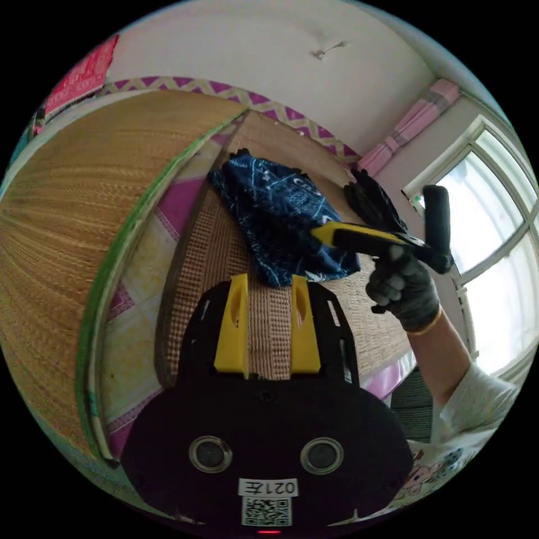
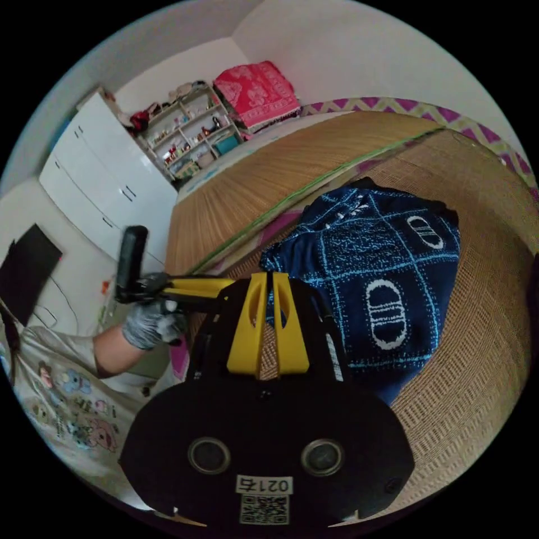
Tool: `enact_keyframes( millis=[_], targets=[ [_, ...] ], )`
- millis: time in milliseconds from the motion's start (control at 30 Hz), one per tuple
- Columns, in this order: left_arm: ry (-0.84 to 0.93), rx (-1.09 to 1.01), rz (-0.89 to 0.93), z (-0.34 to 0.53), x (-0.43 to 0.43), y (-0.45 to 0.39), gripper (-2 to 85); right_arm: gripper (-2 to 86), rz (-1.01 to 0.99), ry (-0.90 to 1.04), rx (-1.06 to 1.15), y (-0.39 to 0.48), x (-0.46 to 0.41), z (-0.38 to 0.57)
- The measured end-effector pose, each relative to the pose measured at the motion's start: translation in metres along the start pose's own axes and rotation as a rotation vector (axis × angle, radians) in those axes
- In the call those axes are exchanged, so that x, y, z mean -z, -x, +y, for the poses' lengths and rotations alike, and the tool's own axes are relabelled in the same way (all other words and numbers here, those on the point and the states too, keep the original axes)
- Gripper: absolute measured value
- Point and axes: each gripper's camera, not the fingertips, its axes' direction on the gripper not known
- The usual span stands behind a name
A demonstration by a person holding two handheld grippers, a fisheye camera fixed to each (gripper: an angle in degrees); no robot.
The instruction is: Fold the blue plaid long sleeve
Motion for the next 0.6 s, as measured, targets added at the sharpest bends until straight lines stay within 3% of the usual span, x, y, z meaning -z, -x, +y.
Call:
enact_keyframes(
  millis=[233, 367, 467, 600],
  targets=[
    [0.052, 0.036, 0.068, -0.039, -0.034, 0.027, -0.1, -0.1, -0.214, -0.37, -0.295, -0.118, 0.222, 0.025],
    [0.067, 0.015, 0.101, -0.055, -0.038, 0.041, -0.8, -0.4, -0.16, -0.557, -0.464, -0.198, 0.364, 0.099],
    [0.082, -0.016, 0.119, -0.068, -0.039, 0.047, -0.8, -0.4, -0.053, -0.52, -0.582, -0.239, 0.412, 0.164],
    [0.131, -0.065, 0.145, -0.086, -0.042, 0.053, -0.8, -0.5, -0.111, -0.451, -0.72, -0.275, 0.409, 0.238]
  ],
)
